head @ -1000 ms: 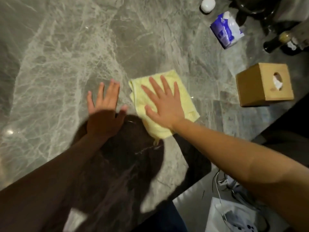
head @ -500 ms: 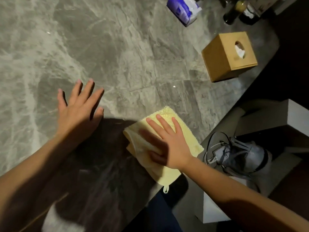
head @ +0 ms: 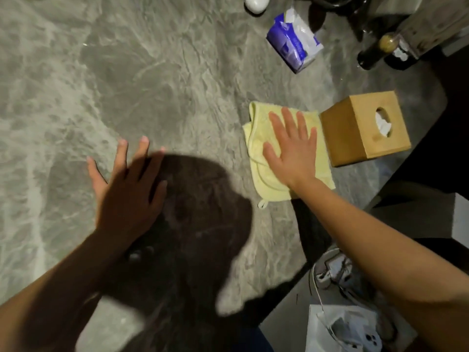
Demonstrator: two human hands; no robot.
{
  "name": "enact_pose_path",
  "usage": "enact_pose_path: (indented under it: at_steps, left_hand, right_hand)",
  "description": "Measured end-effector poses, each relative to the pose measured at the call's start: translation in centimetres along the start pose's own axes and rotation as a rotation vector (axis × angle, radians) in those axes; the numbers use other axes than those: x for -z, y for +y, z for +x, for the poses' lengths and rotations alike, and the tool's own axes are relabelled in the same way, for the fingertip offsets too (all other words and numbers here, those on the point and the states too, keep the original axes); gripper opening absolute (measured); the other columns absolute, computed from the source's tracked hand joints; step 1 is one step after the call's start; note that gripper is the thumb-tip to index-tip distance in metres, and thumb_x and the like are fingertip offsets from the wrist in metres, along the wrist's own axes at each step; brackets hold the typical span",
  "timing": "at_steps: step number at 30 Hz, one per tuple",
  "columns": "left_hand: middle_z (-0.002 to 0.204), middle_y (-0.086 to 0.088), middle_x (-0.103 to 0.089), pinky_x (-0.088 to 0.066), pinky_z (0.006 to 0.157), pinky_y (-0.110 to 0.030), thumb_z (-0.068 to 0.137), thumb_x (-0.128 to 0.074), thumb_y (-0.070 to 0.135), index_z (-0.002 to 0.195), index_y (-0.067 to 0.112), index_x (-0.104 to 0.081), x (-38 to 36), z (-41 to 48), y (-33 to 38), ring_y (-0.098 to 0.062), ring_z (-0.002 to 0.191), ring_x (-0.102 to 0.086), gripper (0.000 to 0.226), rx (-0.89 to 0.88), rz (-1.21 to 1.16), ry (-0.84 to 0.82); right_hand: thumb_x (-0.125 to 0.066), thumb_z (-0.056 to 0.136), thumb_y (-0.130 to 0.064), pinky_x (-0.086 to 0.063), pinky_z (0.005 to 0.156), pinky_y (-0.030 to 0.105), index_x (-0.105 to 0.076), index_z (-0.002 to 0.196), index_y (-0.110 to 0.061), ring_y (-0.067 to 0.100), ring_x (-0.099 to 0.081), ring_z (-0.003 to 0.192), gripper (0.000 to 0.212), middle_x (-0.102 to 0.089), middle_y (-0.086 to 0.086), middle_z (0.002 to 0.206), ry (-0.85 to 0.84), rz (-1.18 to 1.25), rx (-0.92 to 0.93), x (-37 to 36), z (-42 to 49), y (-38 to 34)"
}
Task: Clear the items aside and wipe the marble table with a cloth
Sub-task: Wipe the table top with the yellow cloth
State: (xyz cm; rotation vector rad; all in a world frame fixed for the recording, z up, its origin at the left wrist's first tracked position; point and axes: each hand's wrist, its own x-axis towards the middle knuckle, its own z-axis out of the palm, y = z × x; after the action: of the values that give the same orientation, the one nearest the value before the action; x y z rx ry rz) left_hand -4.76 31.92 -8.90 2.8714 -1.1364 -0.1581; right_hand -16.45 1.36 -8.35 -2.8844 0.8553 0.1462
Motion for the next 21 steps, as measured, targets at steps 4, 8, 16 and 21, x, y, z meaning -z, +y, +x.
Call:
enact_pose_path:
  at_steps: [4,8,16,21]
  left_hand:
    - [0.157,-0.003,-0.021,-0.007,0.106,-0.070,0.093,-0.029,0.042,0.148,0.025,-0.026,-0.2,0.3,-0.1,-0.029,0.146,-0.017,0.058,-0.012,0.000,0.029]
    - [0.157,-0.002,-0.022,-0.006,0.106,-0.069,0.093,-0.029,0.044,0.147,0.026,-0.028,-0.2,0.3,-0.1,-0.028,0.145,-0.017,0.058,-0.006,-0.010,0.022]
    - [0.158,-0.005,-0.018,-0.007,0.111,-0.062,0.087,-0.033,0.042,0.146,0.016,-0.026,0.5,0.2,0.2,-0.020,0.146,-0.017,0.065,0.110,-0.290,0.106]
    - [0.160,-0.005,-0.008,-0.005,0.118,-0.052,0.085,-0.042,0.019,0.145,0.012,-0.026,1.8,-0.6,0.0,0.019,0.135,0.002,0.062,0.179,-0.777,0.282]
  right_hand:
    - [-0.025,0.090,-0.055,-0.001,0.117,0.059,-0.013,0.151,-0.033,0.031,0.002,0.149,0.066,-0.008,-0.002,0.162,0.000,0.028,-0.016,0.7,5.8,-1.3]
    - [-0.027,0.094,-0.051,0.003,0.118,0.057,-0.010,0.152,-0.031,0.031,0.006,0.149,0.064,-0.004,0.001,0.162,0.004,0.050,0.004,0.9,9.5,-4.0]
    - [-0.022,0.086,-0.059,-0.003,0.118,0.057,-0.015,0.152,-0.030,0.032,-0.001,0.149,0.072,-0.009,0.002,0.162,-0.036,-0.028,0.266,-0.3,4.2,-9.6]
    - [-0.029,0.088,-0.061,-0.006,0.118,0.056,-0.017,0.151,-0.031,0.032,-0.003,0.149,0.071,-0.013,0.002,0.161,-0.088,-0.049,0.466,-1.4,-5.6,-12.4]
